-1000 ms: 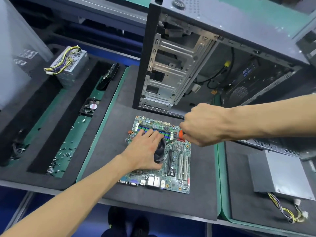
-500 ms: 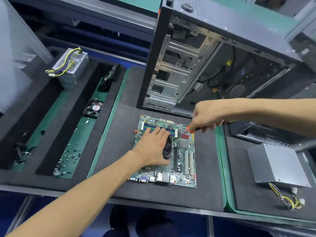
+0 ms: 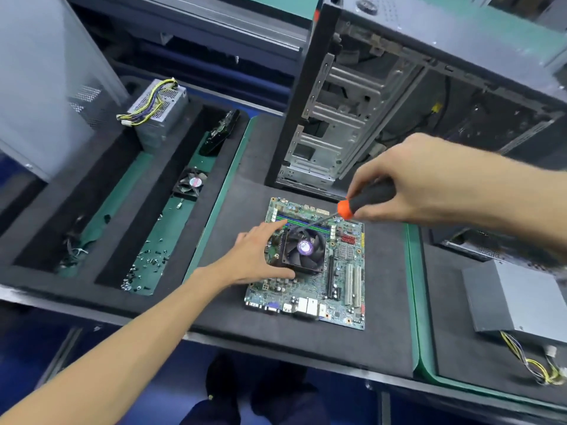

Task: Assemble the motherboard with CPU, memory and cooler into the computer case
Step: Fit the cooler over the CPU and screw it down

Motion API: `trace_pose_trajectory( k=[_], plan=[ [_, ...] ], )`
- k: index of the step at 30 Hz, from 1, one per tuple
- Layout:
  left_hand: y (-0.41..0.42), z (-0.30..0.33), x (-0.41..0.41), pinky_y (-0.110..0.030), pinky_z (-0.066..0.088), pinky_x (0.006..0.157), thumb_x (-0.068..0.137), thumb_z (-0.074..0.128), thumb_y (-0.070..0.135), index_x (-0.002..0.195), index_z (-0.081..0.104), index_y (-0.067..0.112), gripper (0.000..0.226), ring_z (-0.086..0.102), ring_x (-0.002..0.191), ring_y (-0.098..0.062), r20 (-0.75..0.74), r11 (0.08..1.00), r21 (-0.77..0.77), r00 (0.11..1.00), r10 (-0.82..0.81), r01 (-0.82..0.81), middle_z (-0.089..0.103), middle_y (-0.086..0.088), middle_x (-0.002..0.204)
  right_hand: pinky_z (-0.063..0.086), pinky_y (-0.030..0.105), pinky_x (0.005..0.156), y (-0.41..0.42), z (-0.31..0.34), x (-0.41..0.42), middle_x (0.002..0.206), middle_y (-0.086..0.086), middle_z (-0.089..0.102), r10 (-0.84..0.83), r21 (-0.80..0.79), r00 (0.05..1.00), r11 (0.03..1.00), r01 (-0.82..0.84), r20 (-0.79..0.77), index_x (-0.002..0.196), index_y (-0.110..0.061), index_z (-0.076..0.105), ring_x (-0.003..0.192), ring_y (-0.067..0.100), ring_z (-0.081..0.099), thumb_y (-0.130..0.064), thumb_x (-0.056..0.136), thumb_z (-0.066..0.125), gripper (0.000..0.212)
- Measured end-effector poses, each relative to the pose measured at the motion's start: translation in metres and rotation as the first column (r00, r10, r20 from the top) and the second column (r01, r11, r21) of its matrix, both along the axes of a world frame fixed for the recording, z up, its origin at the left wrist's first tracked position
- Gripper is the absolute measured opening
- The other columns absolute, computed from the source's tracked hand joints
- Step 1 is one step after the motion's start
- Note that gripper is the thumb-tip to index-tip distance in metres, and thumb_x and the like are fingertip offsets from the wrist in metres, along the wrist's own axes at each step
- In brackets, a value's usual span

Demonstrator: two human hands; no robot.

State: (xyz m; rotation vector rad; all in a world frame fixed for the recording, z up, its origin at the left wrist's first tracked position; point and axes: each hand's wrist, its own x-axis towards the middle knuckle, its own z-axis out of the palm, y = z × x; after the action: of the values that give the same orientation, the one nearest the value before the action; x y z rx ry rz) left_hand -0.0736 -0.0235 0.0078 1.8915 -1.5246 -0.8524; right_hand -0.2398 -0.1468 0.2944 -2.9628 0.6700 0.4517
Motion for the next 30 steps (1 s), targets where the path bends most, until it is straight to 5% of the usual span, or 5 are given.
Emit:
trace_pose_trajectory(
  k=[7, 10, 19, 25, 30],
  plan=[
    [0.002, -0.005, -0.012, -0.035, 0.019, 0.113, 0.059, 0.066, 0.083, 0.15, 0.028, 0.045, 0.105, 0.026, 0.138, -0.006, -0.108, 0.995, 0.004, 0.989, 0.101, -0.101, 0.038, 0.013, 0.15, 0.048, 0.03, 0.065, 0.016, -0.051, 0.005, 0.07, -0.014, 0.057, 0.05, 0.007, 0.999, 0.999, -0.05, 0.008, 0.099, -0.045, 0.072, 0.079, 0.022, 0.063, -0.056, 0.082, 0.07, 0.021],
    [0.003, -0.005, -0.012, -0.03, 0.017, 0.106, 0.066, 0.076, 0.07, 0.149, 0.031, 0.045, 0.097, 0.017, 0.121, 0.013, -0.171, 0.992, -0.021, 0.978, 0.123, -0.128, 0.034, 0.023, 0.137, 0.038, 0.028, 0.057, 0.016, -0.061, 0.007, 0.065, -0.016, 0.05, 0.046, -0.009, 0.999, 0.999, -0.046, 0.014, 0.099, -0.044, 0.071, 0.071, 0.02, 0.056, -0.053, 0.082, 0.069, 0.019],
    [0.003, -0.002, -0.012, -0.027, 0.017, 0.107, 0.067, 0.08, 0.064, 0.142, 0.038, 0.051, 0.086, 0.023, 0.126, 0.008, -0.178, 0.99, -0.038, 0.976, 0.129, -0.138, 0.042, 0.019, 0.144, 0.027, 0.022, 0.047, 0.013, -0.081, 0.012, 0.062, -0.015, 0.045, 0.052, -0.031, 0.998, 0.998, -0.051, 0.025, 0.097, -0.039, 0.073, 0.069, 0.023, 0.057, -0.051, 0.082, 0.067, 0.02],
    [0.004, 0.001, -0.016, -0.031, 0.024, 0.105, 0.065, 0.083, 0.061, 0.139, 0.045, 0.045, 0.084, 0.023, 0.11, 0.035, -0.148, 0.984, -0.084, 0.979, 0.141, -0.154, 0.035, 0.05, 0.12, 0.026, 0.021, 0.046, 0.011, -0.084, 0.012, 0.058, -0.015, 0.043, 0.068, -0.071, 0.996, 0.995, -0.065, 0.052, 0.096, -0.038, 0.074, 0.065, 0.022, 0.056, -0.05, 0.081, 0.068, 0.02],
    [0.004, 0.002, -0.02, -0.033, 0.028, 0.104, 0.065, 0.083, 0.061, 0.136, 0.048, 0.043, 0.081, 0.028, 0.113, 0.031, -0.144, 0.977, -0.114, 0.976, 0.162, -0.179, 0.047, 0.037, 0.124, 0.027, 0.022, 0.045, 0.011, -0.086, 0.011, 0.058, -0.014, 0.044, 0.06, -0.064, 0.997, 0.996, -0.056, 0.053, 0.095, -0.038, 0.073, 0.063, 0.021, 0.054, -0.049, 0.081, 0.068, 0.019]
  ],
)
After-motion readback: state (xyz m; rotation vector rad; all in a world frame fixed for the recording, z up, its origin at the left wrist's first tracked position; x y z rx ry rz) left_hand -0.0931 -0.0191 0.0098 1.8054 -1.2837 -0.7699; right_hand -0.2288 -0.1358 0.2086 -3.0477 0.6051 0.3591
